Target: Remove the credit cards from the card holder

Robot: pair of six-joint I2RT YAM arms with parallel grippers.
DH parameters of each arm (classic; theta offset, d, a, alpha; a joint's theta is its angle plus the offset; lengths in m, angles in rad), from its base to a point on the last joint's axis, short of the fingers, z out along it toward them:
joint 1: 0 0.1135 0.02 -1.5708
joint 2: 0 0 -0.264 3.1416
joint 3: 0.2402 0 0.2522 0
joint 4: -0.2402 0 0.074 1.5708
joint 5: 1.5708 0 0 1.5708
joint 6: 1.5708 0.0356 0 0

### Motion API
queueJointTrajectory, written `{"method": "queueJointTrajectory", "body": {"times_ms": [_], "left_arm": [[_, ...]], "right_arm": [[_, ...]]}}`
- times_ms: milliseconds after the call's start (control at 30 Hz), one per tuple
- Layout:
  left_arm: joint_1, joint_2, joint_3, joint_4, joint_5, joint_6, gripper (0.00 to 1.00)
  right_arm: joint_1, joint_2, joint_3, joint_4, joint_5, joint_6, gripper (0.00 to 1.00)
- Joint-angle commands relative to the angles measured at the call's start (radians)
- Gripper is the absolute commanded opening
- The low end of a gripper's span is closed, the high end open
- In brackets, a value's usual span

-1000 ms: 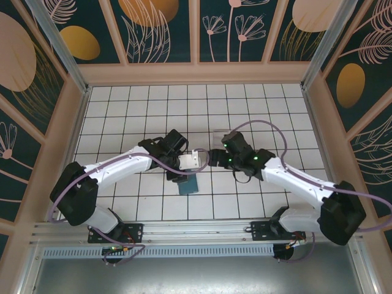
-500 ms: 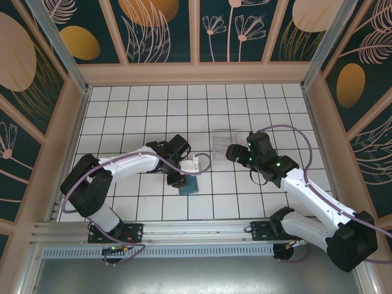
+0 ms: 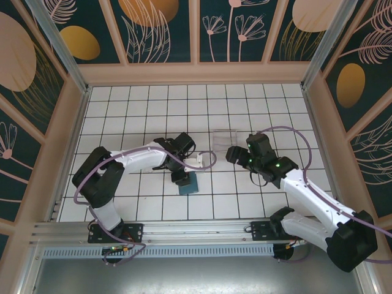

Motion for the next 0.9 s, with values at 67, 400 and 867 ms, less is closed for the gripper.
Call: {"method": "queueJointTrajectory", "body": {"times_ms": [67, 400, 867], "left_arm": [[0.000, 0.043, 0.000, -0.051, 0.007, -0.008, 0.42], [-0.001, 0.013, 0.023, -0.085, 0.007, -0.012, 0.46], [0.000, 0.048, -0.005, -0.070, 0.005, -0.011, 0.39]], "right_arm": [[-0.004, -0.013, -0.012, 0.002, 0.001, -0.008, 0.84], [-0.004, -0.004, -0.005, 0.016, 0.001, -0.011, 0.84], [-0.004, 0.027, 0.015, 0.025, -0.057, -0.005, 0.84]]}}
